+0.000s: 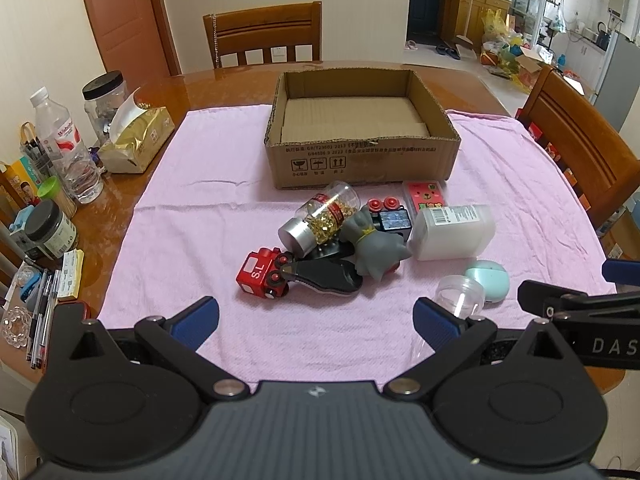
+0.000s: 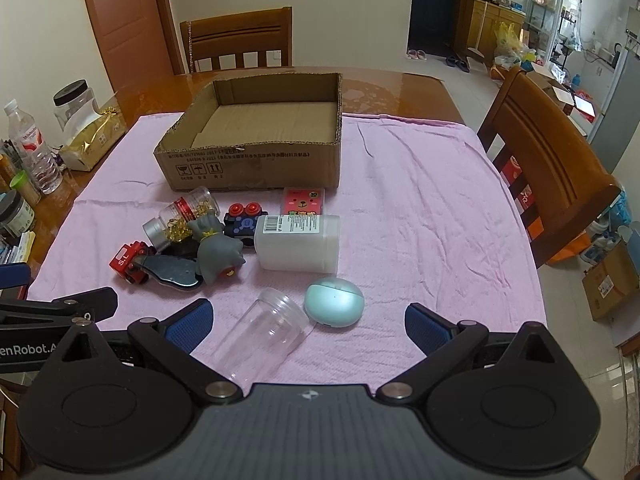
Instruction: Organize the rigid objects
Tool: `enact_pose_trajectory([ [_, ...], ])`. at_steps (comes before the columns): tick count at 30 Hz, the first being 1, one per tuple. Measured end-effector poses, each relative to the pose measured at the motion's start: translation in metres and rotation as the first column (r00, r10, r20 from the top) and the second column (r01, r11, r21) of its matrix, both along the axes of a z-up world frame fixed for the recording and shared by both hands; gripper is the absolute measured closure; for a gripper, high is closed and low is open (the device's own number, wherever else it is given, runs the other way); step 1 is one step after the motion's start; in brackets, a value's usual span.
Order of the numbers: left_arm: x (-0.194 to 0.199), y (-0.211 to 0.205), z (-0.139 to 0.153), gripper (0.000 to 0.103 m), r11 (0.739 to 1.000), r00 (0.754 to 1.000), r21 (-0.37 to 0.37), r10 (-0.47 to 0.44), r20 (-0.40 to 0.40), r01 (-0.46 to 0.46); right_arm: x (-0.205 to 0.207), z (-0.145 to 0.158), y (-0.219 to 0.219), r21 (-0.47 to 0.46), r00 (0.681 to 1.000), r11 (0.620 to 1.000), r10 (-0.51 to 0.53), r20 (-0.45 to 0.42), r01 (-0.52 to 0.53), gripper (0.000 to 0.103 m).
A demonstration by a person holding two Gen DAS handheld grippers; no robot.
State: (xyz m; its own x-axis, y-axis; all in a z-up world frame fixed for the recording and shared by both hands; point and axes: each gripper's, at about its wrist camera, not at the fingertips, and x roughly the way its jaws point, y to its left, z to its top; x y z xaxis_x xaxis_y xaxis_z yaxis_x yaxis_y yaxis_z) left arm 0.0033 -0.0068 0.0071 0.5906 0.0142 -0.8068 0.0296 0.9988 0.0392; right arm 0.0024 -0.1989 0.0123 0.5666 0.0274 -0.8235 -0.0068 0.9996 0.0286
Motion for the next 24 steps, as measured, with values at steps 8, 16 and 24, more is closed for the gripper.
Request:
enact_pose_trajectory([
  [8, 0.0016, -0.0043, 0.0029, 0.001, 1.0, 1.0, 0.0, 0.001, 0.009, -0.001, 0.001, 0.0018, -0.0017, -0.001, 1.0, 1.0, 0.006, 0.013, -0.006, 0.0],
  [16, 0.002, -0.0051, 0.0039, 0.001, 1.0, 1.0, 0.005, -0.002, 0.016, 0.002, 0.0021, 0.0038, -0.0038, 0.004, 1.0, 1.0, 0.009, 0.021, -0.009, 0.0],
  [24, 0.0012, -0.007, 0.0051, 0.001, 1.0, 1.0, 0.012, -0.011, 0.027, 0.01, 0.0012, 0.0071, -0.0046, 0.01, 0.999, 1.0, 0.018, 0.036, -0.018, 0.0],
])
